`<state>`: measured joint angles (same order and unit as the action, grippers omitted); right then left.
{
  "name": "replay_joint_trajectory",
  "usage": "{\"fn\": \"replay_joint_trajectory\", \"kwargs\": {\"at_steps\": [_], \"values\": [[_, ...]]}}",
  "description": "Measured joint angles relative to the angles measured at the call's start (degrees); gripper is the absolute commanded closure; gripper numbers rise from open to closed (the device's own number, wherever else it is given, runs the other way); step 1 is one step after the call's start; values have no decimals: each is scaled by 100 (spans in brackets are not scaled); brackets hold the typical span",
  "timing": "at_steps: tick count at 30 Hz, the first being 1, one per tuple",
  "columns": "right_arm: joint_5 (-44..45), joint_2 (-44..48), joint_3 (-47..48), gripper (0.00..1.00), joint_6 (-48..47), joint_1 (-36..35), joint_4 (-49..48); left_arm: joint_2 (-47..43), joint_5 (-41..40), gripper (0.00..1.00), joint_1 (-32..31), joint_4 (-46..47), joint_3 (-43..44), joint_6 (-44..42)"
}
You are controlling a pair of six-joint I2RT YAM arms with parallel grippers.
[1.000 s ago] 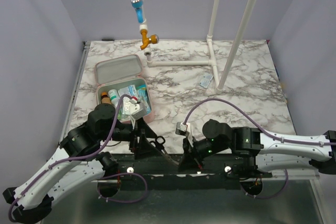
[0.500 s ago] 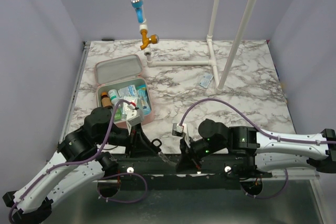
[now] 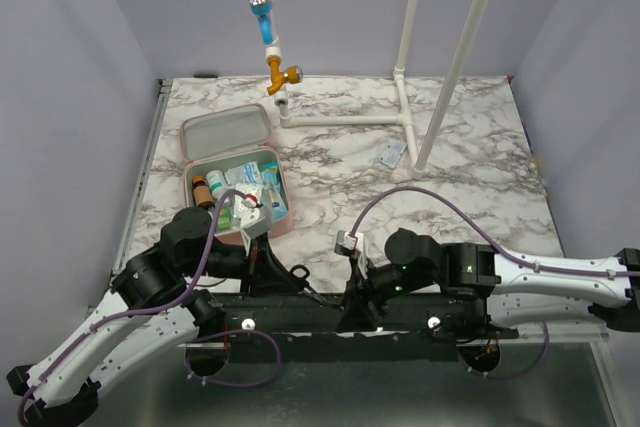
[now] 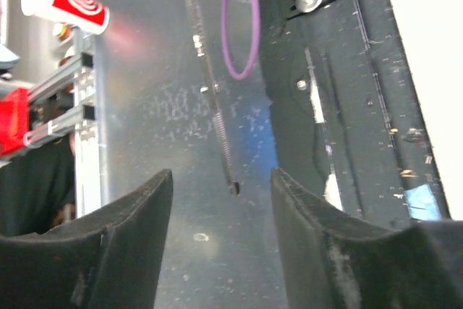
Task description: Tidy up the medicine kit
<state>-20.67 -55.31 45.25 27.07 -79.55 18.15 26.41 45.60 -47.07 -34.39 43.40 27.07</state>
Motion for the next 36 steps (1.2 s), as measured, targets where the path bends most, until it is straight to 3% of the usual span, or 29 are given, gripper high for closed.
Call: {"fn": "replay_joint_trajectory", "kwargs": {"at_steps": [11, 20, 26, 36], "values": [[2328, 1211, 7, 28, 293, 0, 533, 39, -2162, 100, 116, -476, 560, 122], [3960, 2699, -212, 27, 868, 0, 907, 382, -3674, 100, 1027, -557, 590, 450], [4183, 2957, -625, 27, 1311, 0, 1121, 590, -3523, 100, 2503, -243, 308, 514], [4151, 2739, -1097, 27, 1558, 0, 1134, 1609, -1947, 100, 4922, 671, -479, 758]]}}
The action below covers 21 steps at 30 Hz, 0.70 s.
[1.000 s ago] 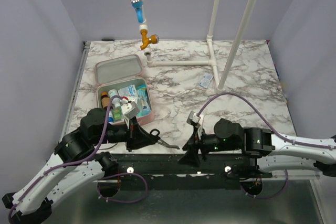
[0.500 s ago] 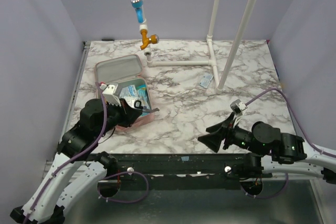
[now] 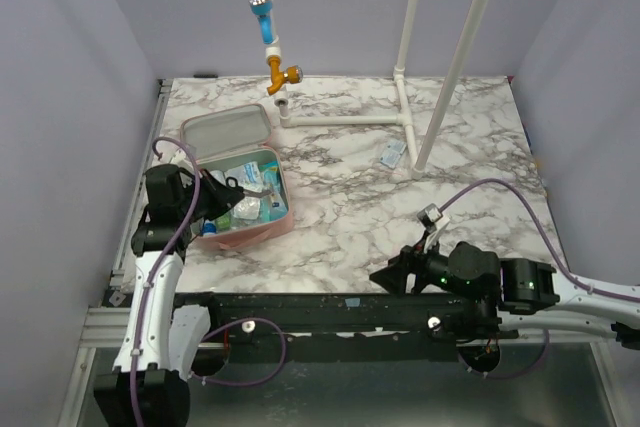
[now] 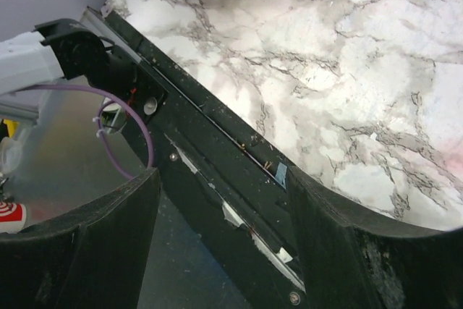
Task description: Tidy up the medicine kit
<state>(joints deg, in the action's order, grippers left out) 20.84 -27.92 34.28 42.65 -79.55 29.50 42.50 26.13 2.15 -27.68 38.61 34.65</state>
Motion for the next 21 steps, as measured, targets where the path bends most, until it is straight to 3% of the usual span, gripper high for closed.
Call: {"fn": "replay_joint_trajectory", "kwargs": {"at_steps": [4, 12, 13, 15, 17, 21], "values": [[-79, -4, -188, 27, 7, 0, -85, 490, 647, 100, 470, 271, -96, 76], [-210, -131, -376, 27, 94, 0, -330, 1394, 1292, 100, 608, 684, -343, 229], [-227, -162, -391, 27, 105, 0, -343, 1475, 1290, 95, 612, 673, -365, 238], [-249, -210, -420, 27, 127, 0, -391, 1576, 1276, 69, 614, 625, -369, 243], [-275, -254, -448, 27, 136, 0, -457, 1655, 1193, 54, 614, 540, -363, 254], [-315, -527, -457, 26, 142, 0, -614, 1779, 988, 39, 616, 275, -326, 214]]}}
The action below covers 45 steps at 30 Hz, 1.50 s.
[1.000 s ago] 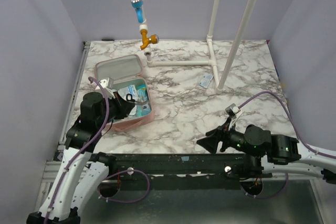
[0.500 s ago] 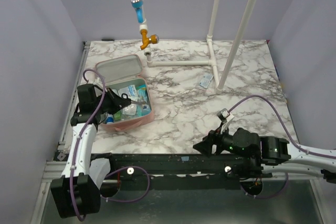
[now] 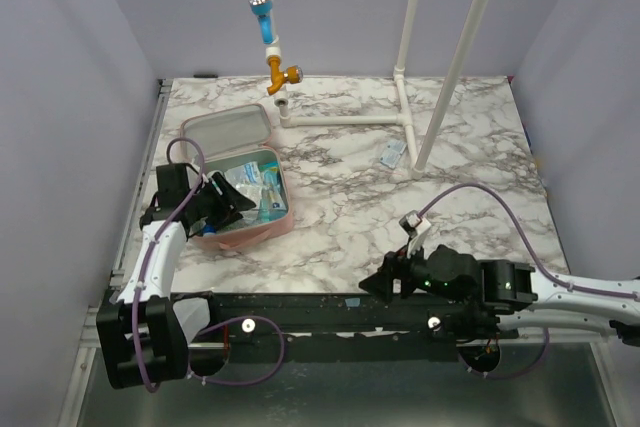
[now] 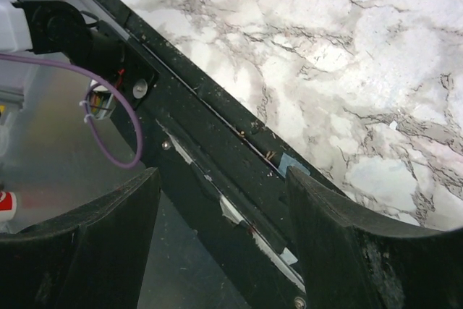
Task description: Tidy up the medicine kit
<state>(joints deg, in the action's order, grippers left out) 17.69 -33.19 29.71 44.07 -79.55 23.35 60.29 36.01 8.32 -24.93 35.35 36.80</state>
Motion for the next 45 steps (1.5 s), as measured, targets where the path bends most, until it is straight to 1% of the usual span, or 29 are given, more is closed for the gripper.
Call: {"fn": "replay_joint_trajectory", "kwargs": {"at_steps": [3, 6, 16, 20, 24, 33, 36, 38, 41, 45], "values": [[7, -227, 28, 26, -7, 0, -22, 2, -212, 35, 0, -326, 107, -50], [92, -669, 240, 26, -15, 0, -22, -37, -446, 33, 11, -647, 273, -114], [1071, -2870, 1860, 24, 4, 0, -13, -828, -1174, 31, 20, -1816, 1082, -457], [1467, -3836, 2588, 24, -9, 17, -2, -1182, -1196, 31, 20, -2070, 1152, -597], [1598, -4837, 3414, 24, -70, 179, -7, -1484, -1126, 31, 20, -2227, 1139, -831], [1414, -6669, 5086, 25, -365, 1113, 37, -2070, -778, 31, -138, -2249, 896, -1095], [1279, -7237, 5646, 28, -476, 1384, 81, -2179, -691, 30, -208, -2199, 791, -1110], [1163, -7569, 5939, 31, -535, 1530, 92, -2288, -667, 30, -275, -2188, 713, -1110], [981, -7971, 6207, 44, -608, 1676, 116, -2350, -654, 30, -402, -2173, 684, -1110], [765, -8258, 6218, 54, -673, 1810, 153, -2387, -643, 30, -584, -2098, 643, -1108]]}}
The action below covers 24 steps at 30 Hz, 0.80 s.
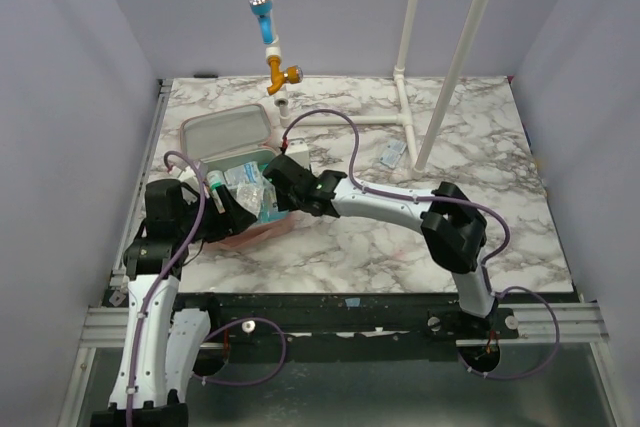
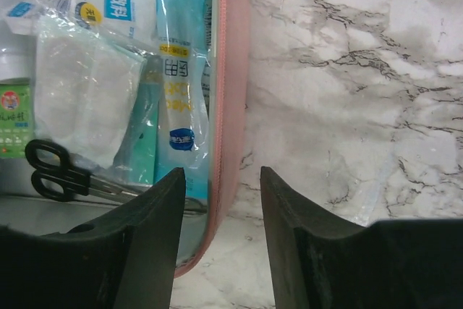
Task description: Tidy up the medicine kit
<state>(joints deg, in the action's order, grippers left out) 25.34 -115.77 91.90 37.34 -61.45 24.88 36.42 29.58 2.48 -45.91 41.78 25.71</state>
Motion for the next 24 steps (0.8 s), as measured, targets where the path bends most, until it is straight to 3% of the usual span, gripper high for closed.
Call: {"fn": "replay_joint_trajectory", "kwargs": {"at_steps": [3, 8, 14, 24], "values": [[-151, -103, -4, 63, -37, 66, 9, 0, 2, 30, -144, 0, -31, 0], [-431, -133, -74, 99, -199, 109, -74, -2, -4, 30, -271, 22, -35, 2], [-452, 57, -459, 99, -605, 149, -428, -33, -4, 30, -442, 52, -35, 2], [-343, 1410, -2205, 100, -2151, 367, -647, -68, 0, 29, -560, 81, -35, 2]]}}
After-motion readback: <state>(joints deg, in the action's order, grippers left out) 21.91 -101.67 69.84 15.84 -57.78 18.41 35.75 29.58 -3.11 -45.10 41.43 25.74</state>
